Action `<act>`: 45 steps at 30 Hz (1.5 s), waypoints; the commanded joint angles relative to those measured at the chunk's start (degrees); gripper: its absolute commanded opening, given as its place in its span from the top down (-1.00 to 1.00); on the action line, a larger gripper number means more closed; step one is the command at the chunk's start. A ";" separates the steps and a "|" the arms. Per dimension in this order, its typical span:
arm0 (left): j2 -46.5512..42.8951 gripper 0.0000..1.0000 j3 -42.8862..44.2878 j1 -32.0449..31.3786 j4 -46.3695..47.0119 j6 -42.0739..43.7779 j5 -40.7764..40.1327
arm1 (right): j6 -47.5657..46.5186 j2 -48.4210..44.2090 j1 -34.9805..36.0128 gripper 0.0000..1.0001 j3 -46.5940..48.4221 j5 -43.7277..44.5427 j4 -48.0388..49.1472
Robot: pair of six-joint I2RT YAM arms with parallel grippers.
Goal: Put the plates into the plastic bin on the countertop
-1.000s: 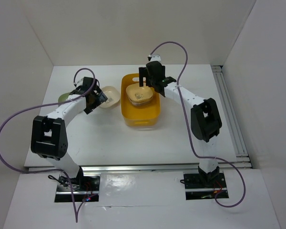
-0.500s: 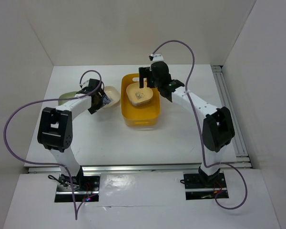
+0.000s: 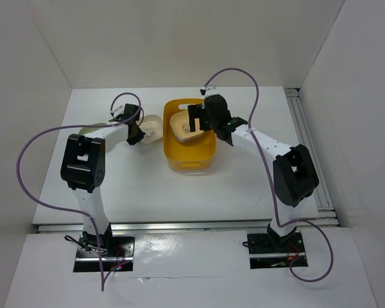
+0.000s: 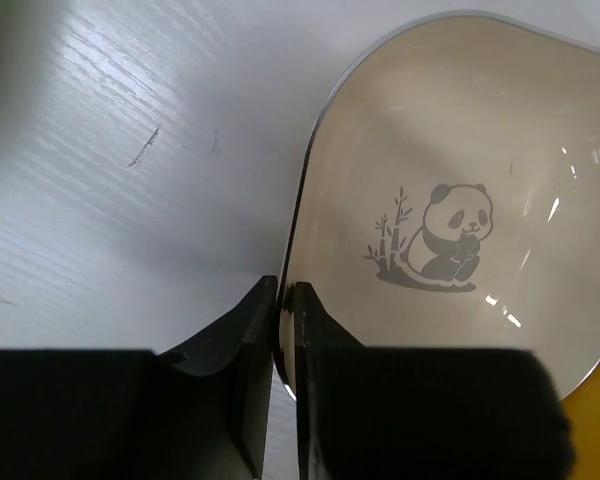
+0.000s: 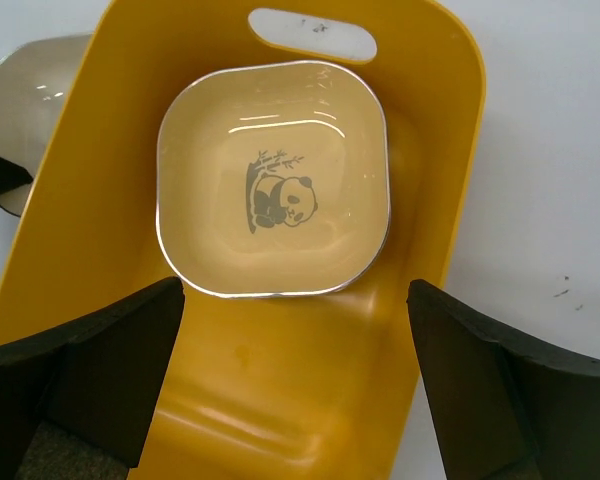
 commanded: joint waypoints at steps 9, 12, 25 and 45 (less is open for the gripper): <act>-3.71 1.00 3.28 0.36 -7.35 -5.10 -7.47 | 0.11 -9.85 0.88 -1.00 -3.33 -0.34 4.78; -8.36 1.00 6.35 -2.70 -12.10 -8.09 -17.22 | 0.11 -11.27 1.41 -1.00 -4.91 0.18 5.32; -24.19 1.00 9.71 -19.06 -23.82 -13.73 -33.00 | 2.22 -22.43 2.64 -1.00 -14.13 4.76 5.32; -9.01 1.00 17.51 -23.38 -15.45 -33.94 -11.02 | 7.32 -32.89 3.78 -1.00 -19.94 6.42 2.60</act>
